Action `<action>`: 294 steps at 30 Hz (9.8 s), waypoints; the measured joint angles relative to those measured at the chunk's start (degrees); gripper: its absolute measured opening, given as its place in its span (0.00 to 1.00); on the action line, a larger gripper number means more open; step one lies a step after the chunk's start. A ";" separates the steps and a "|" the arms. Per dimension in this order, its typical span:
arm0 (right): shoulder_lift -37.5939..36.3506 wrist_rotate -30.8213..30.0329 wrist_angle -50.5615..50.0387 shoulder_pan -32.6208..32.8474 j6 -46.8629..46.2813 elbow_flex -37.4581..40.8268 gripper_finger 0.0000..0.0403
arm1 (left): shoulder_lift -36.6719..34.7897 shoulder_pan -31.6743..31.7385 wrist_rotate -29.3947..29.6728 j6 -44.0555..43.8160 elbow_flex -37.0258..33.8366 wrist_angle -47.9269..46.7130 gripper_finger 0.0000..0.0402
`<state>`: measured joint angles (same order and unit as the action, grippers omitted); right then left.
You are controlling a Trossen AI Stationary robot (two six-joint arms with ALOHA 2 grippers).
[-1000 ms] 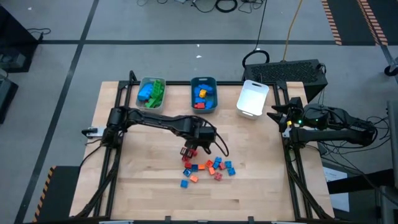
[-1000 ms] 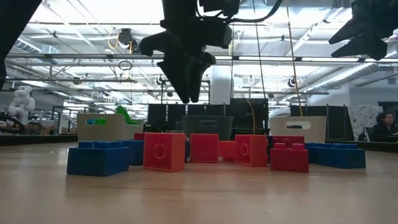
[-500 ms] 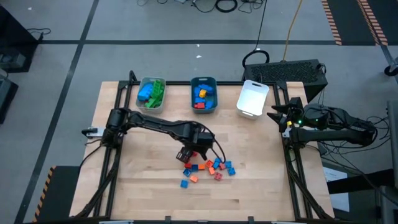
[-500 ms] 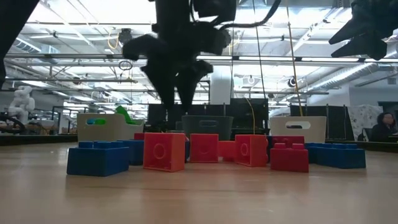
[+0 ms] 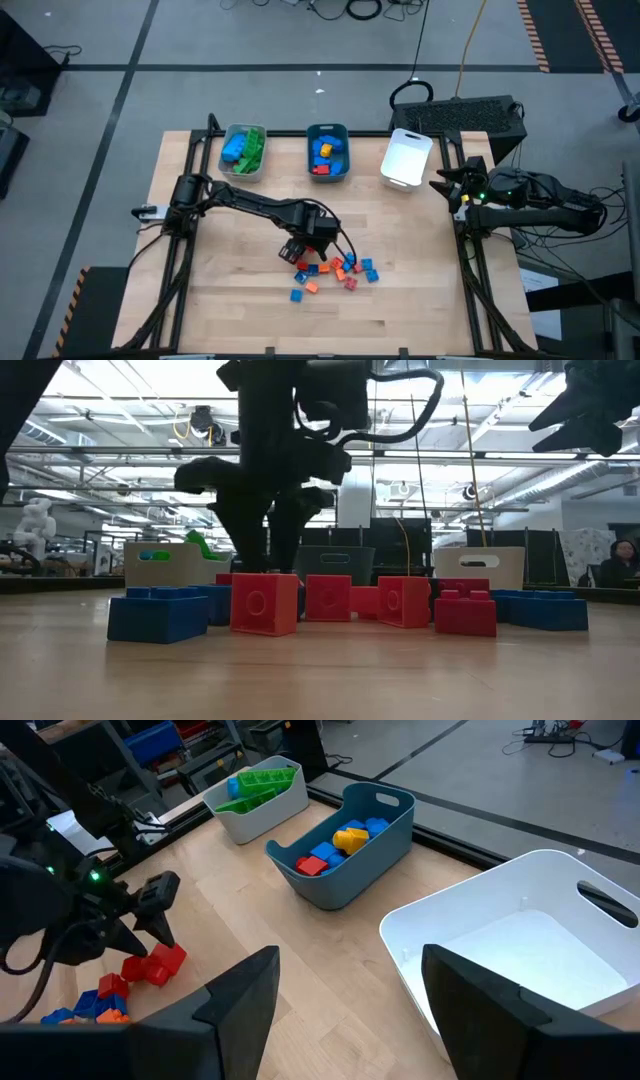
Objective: Sort blocks by size
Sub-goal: Put the red 1 stud game piece into the blue bin, then put the small red 4 stud game piece into the white bin, then put the small orange 4 stud game piece into the white bin
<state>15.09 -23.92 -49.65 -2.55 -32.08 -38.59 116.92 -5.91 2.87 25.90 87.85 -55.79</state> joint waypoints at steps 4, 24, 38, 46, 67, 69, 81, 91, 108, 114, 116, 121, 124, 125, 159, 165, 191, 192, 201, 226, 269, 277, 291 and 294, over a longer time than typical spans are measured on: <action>-0.02 0.00 0.00 0.02 0.00 0.01 0.59 | 0.00 0.00 -0.02 0.08 -0.41 0.99 0.56; -0.02 0.00 0.00 0.00 -0.06 0.01 0.59 | 4.74 1.03 -5.47 -3.71 -0.21 6.85 0.52; -0.01 -0.04 0.01 0.02 -0.04 0.02 0.59 | 4.83 4.23 -3.69 -17.51 5.83 5.26 0.33; -0.01 -0.04 0.01 0.02 -0.04 0.02 0.59 | 4.74 12.12 6.27 -23.72 17.85 2.22 0.33; -0.02 -0.01 0.10 0.02 2.76 0.02 0.59 | 4.61 28.79 12.49 -29.71 22.67 3.23 0.73; 0.29 -0.02 0.39 0.00 3.16 0.02 0.59 | 4.61 28.34 12.33 -29.91 22.72 3.32 0.76; 14.19 4.68 22.09 0.02 15.09 0.00 0.59 | -0.06 19.80 9.79 -31.35 32.02 1.82 0.73; 28.49 18.18 22.01 0.03 13.10 -0.02 0.59 | -6.58 10.07 7.93 -32.48 31.20 -26.41 0.73; 31.85 18.29 22.43 0.02 2.53 0.02 0.59 | -17.66 -9.86 4.71 -31.83 -13.76 6.01 0.73; 31.85 18.27 22.38 0.00 1.23 0.02 0.59 | -17.73 -8.60 3.02 -29.61 -20.40 17.52 0.73; 31.85 18.27 22.38 0.00 1.27 0.02 0.59 | -17.73 -8.62 2.57 -29.32 -21.86 20.28 0.73; 31.87 18.25 21.82 0.00 1.35 0.02 0.59 | -15.64 -8.74 -1.65 -27.19 -23.41 22.49 0.73; 31.89 18.25 21.31 0.02 1.71 0.02 0.59 | -13.59 -8.74 -2.05 -26.97 -23.70 23.91 0.73; 31.89 18.23 21.33 0.00 1.83 0.02 0.59 | -12.90 -8.73 -1.01 -26.96 -23.81 24.27 0.73; 31.85 20.12 20.99 0.03 0.56 0.02 0.59 | -9.09 7.46 1.40 -24.44 -14.15 23.74 0.35; 31.85 21.29 19.93 0.41 -0.28 0.02 0.59 | -9.22 17.78 3.98 -21.67 -2.17 26.79 0.35; 31.85 20.83 19.89 1.95 -2.77 0.02 0.59 | 22.50 23.32 -4.00 -28.93 39.10 49.20 0.35; 31.85 20.83 19.89 1.95 -2.75 0.02 0.59 | 23.37 23.06 -4.85 -29.90 39.25 50.30 0.35; 31.85 20.74 19.87 1.93 -2.77 0.02 0.59 | 27.15 21.49 -2.67 -32.03 39.34 54.04 0.35; 31.86 20.79 19.77 1.95 -1.75 0.02 0.59 | 24.01 21.75 -5.23 -32.63 39.30 44.92 0.75; 16.40 21.03 5.56 4.50 15.39 -13.20 0.59 | 3.13 -2.58 -15.52 -36.19 17.42 11.40 0.69; -7.39 14.75 -8.98 4.50 8.14 -21.04 0.59 | 3.13 -6.32 2.83 -45.07 19.19 8.22 0.69; -11.00 17.06 -11.20 2.01 3.87 -15.83 0.59 | 4.48 -13.73 9.68 -50.61 16.84 1.00 0.69; -10.73 19.19 -11.49 1.98 3.69 -14.10 0.59 | 7.10 -13.45 8.17 -48.88 16.81 0.46 0.69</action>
<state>4.36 -4.73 -61.14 -0.57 -28.39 -52.69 124.02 -19.36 11.04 -22.98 104.66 -55.33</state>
